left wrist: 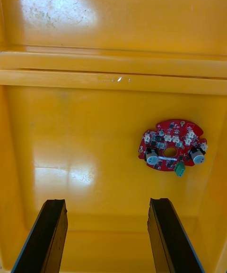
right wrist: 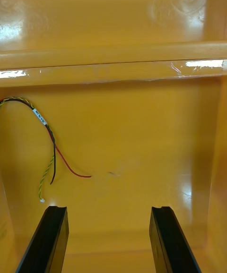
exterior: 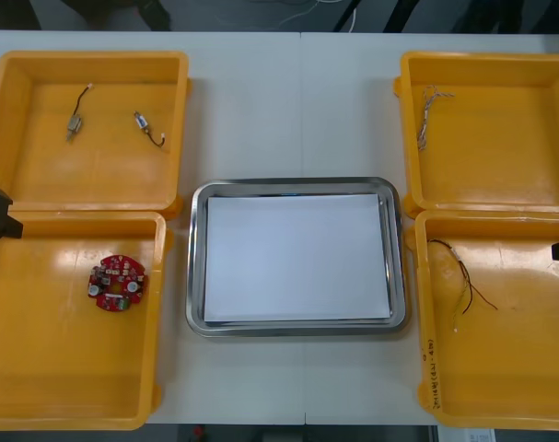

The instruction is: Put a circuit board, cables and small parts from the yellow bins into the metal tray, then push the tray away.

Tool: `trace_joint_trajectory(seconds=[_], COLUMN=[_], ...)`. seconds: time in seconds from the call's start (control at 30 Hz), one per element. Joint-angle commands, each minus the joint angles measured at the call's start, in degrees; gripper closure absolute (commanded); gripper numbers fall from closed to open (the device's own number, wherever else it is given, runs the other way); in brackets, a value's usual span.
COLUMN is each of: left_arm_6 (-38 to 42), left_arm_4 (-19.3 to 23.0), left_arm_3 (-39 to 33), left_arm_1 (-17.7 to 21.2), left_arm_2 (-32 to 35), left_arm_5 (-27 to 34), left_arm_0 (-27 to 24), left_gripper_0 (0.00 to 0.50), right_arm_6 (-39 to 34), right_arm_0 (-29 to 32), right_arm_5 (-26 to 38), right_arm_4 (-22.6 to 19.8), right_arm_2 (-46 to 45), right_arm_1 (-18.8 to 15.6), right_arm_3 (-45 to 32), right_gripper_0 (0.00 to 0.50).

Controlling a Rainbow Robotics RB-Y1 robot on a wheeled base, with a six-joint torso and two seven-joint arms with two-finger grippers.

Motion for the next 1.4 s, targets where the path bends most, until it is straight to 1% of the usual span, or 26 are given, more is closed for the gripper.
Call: trace_joint_trajectory(seconds=[0.03,1.4], left_arm_6=[-3.9,-3.9], left_arm_4=[-0.2,-0.2], left_arm_3=[-1.4,-1.4], left_arm_1=[0.7,0.7], left_arm_2=[1.8,1.8], left_arm_5=[0.4,0.4], left_arm_0=[0.8,0.8], left_gripper_0=[0.000,0.000], right_arm_6=[0.2,0.2], right_arm_0=[0.9,0.9], right_arm_5=[0.2,0.2], right_arm_4=[-0.4,-0.4], right_arm_2=[-1.6,-1.6], right_arm_1=[0.5,0.5], right_arm_3=[-1.2,-1.2], right_gripper_0=[0.000,0.000])
